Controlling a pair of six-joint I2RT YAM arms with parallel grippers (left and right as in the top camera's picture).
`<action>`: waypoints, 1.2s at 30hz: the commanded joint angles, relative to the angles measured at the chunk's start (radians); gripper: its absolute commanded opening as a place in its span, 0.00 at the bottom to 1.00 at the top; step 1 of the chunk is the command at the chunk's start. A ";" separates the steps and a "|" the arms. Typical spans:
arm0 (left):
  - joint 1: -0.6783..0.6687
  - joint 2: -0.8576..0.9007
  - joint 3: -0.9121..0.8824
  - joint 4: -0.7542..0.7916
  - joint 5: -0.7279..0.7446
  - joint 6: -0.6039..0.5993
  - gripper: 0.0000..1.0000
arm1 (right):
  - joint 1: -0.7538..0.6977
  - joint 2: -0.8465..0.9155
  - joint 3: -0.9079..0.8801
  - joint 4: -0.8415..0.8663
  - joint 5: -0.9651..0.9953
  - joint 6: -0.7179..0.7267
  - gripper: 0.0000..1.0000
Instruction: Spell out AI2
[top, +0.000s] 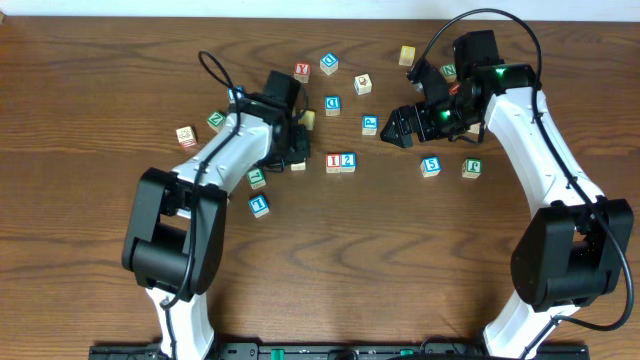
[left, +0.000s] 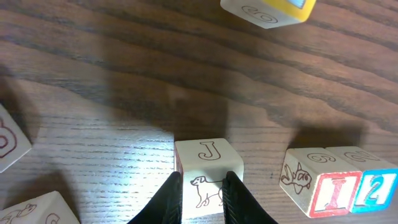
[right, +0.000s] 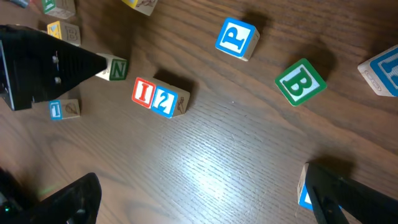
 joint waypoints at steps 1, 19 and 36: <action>-0.045 0.027 -0.015 -0.019 -0.104 -0.013 0.20 | -0.002 -0.024 -0.001 -0.001 0.001 -0.015 0.99; -0.103 0.027 -0.015 -0.015 -0.158 -0.073 0.19 | -0.002 -0.024 -0.001 -0.001 0.002 -0.015 0.99; -0.121 0.027 -0.015 0.004 -0.187 -0.076 0.19 | -0.165 -0.058 0.115 0.025 0.261 0.297 0.99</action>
